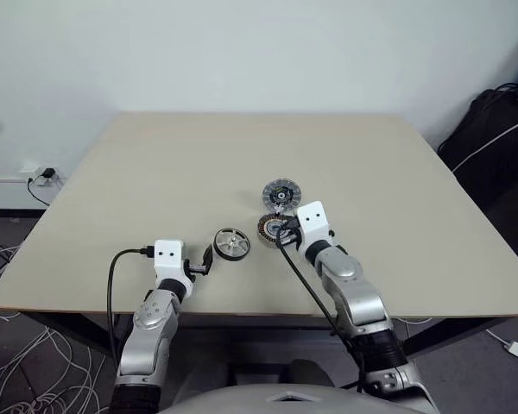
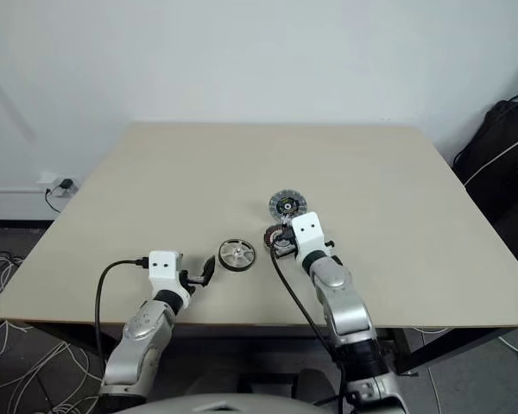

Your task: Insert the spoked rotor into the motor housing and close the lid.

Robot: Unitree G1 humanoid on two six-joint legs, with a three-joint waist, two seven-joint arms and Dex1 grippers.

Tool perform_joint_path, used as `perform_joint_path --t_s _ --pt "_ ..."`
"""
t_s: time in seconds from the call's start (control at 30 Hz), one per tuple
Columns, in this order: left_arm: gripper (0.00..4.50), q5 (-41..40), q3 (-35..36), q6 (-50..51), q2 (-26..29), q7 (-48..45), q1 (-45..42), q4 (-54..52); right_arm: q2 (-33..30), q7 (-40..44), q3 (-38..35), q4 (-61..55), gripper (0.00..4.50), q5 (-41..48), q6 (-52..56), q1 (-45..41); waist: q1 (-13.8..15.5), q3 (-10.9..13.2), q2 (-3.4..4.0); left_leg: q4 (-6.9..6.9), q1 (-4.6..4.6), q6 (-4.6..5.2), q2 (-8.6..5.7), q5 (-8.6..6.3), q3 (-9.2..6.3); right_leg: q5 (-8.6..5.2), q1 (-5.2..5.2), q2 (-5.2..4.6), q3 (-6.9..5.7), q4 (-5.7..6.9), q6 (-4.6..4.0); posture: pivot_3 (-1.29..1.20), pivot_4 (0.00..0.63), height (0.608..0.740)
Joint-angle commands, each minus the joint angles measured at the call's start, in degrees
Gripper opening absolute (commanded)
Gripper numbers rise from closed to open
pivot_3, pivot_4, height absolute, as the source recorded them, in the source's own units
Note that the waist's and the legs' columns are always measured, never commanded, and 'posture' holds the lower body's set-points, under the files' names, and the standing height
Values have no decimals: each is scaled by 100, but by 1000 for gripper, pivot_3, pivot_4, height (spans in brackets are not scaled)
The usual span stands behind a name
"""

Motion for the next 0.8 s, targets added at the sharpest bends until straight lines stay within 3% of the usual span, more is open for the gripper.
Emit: perform_joint_path --t_s 0.03,0.33,0.8 --pt "4500 -666 98 363 -142 -336 -114 -253 -1 -57 -57 -498 6 63 114 170 3 7 -10 1 0 0 0 0 0 0 0 0 -1 0 0 0 0 740" --pt "4500 -1958 463 1105 -575 -579 -558 -157 6 -178 -89 -692 6 78 226 344 4 25 -29 12 -2 0 0 1 0 0 3 3 -3 -1 2 0 0 740" --pt "4500 -2109 632 1546 -811 183 -1206 491 26 -285 -180 -706 6 97 239 346 63 29 -36 12 -2 -3 0 3 0 3 2 9 -1 -3 6 0 0 740"
